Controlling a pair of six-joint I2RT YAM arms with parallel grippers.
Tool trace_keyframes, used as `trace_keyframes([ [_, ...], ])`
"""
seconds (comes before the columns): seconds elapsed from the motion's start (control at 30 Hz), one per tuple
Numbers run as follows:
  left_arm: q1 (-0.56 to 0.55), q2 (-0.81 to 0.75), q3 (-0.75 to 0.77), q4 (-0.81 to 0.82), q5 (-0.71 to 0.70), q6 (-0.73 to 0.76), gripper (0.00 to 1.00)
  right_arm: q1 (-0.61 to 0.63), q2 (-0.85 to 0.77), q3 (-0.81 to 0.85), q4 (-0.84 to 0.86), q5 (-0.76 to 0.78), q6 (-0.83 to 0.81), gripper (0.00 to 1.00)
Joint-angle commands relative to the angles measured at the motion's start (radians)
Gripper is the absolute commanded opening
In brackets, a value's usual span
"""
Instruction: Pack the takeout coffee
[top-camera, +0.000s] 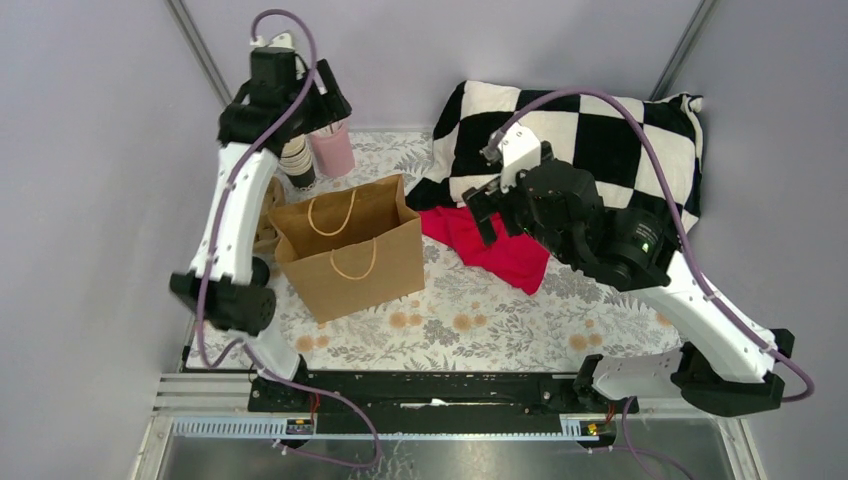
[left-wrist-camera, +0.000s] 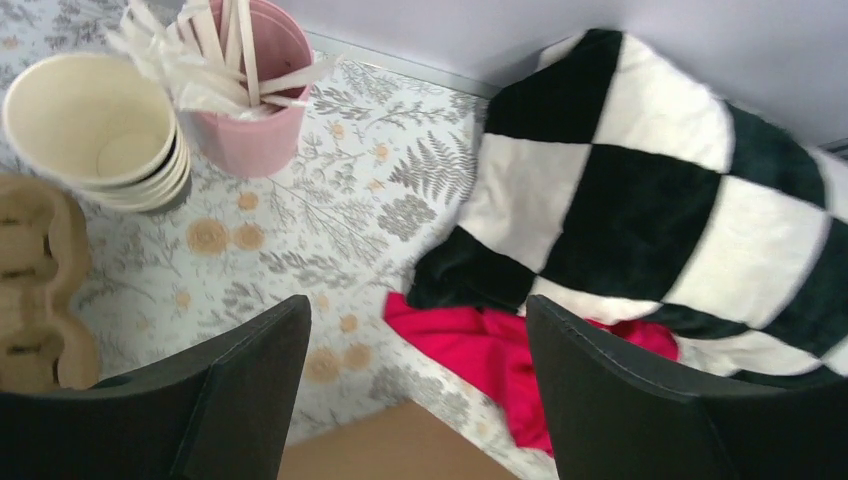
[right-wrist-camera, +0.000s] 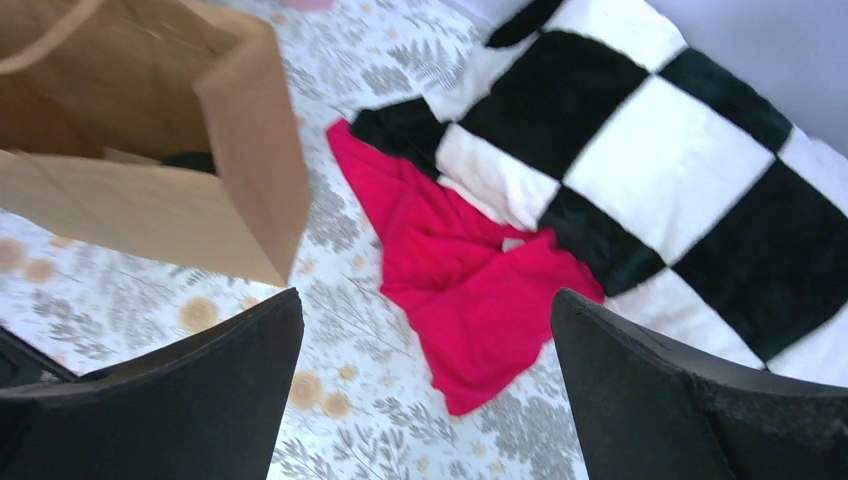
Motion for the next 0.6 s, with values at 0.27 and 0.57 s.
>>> trace_keyframes([
  [0.27, 0.024, 0.357, 0.203, 0.169, -0.158, 0.303, 0.65, -0.056, -0.151, -0.219, -0.023, -0.011, -0.002, 1.0],
  [0.57, 0.073, 0.438, 0.171, 0.19, -0.123, 0.356, 0.57, -0.09, -0.133, -0.24, -0.012, -0.057, -0.035, 1.0],
])
